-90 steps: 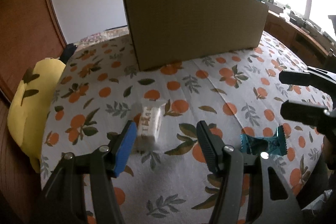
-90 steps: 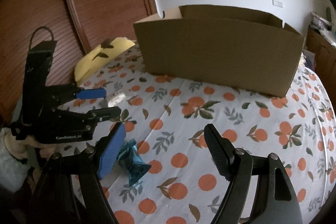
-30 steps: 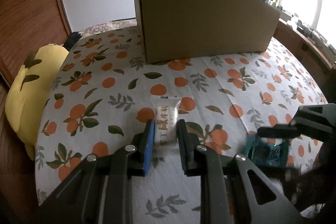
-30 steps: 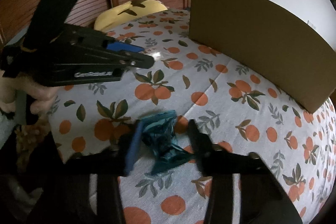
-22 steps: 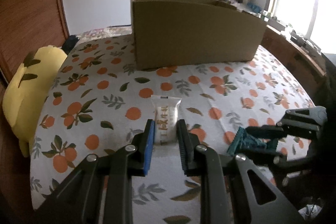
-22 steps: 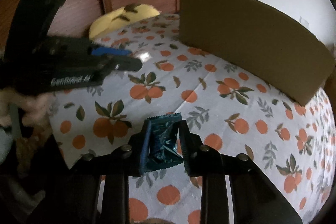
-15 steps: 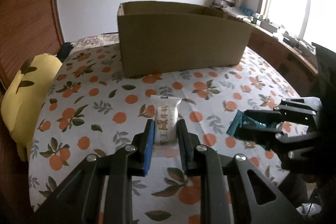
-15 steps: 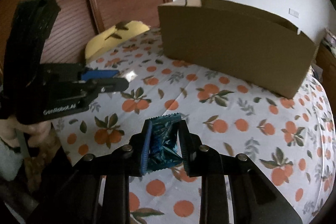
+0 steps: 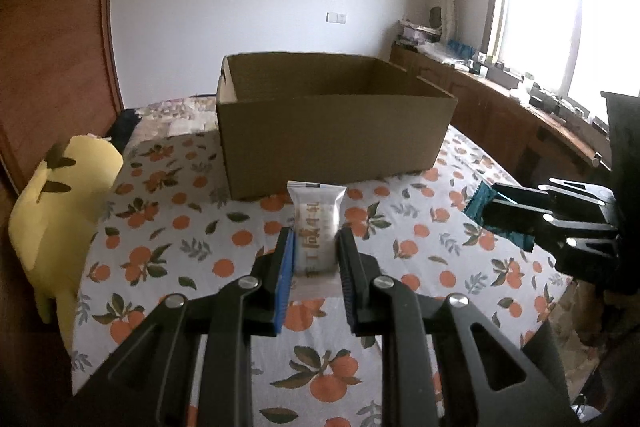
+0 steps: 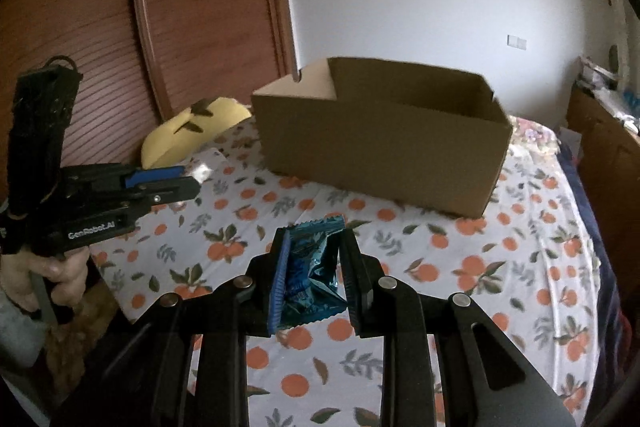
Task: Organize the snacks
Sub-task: 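Lift both held snacks and carry them over the cardboard box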
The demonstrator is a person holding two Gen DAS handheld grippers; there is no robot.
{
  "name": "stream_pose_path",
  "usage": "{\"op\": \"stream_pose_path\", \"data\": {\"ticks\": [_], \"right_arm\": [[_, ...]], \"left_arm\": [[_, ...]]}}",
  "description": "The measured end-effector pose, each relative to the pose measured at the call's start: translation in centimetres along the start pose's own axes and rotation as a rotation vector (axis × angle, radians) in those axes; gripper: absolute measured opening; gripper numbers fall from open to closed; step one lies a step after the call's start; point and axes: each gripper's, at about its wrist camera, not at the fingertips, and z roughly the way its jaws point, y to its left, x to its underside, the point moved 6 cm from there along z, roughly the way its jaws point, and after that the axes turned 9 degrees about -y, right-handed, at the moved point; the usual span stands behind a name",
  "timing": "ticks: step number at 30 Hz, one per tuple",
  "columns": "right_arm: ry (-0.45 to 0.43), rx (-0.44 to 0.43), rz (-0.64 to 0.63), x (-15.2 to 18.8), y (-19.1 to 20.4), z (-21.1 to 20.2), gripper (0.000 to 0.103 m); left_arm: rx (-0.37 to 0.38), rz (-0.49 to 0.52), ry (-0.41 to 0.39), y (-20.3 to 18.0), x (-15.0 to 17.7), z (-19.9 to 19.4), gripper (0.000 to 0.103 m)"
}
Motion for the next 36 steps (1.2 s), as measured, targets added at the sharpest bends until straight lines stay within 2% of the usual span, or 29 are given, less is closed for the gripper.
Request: {"op": "stream_pose_path", "data": {"ticks": [14, 22, 36], "right_arm": [[-0.025, 0.027, -0.082, -5.2, -2.1, 0.2, 0.024], [-0.034, 0.049, -0.114, -8.4, -4.3, 1.6, 0.023], [-0.016, 0.067, -0.105, -10.7, -7.8, 6.1, 0.023]], "left_arm": [[0.013, 0.060, -0.051, -1.5, -5.6, 1.5, 0.020], [0.019, 0.085, -0.064, -1.7, -8.1, 4.7, 0.020], [0.030, 0.089, -0.076, -1.1, -12.4, 10.7, 0.020]]}}
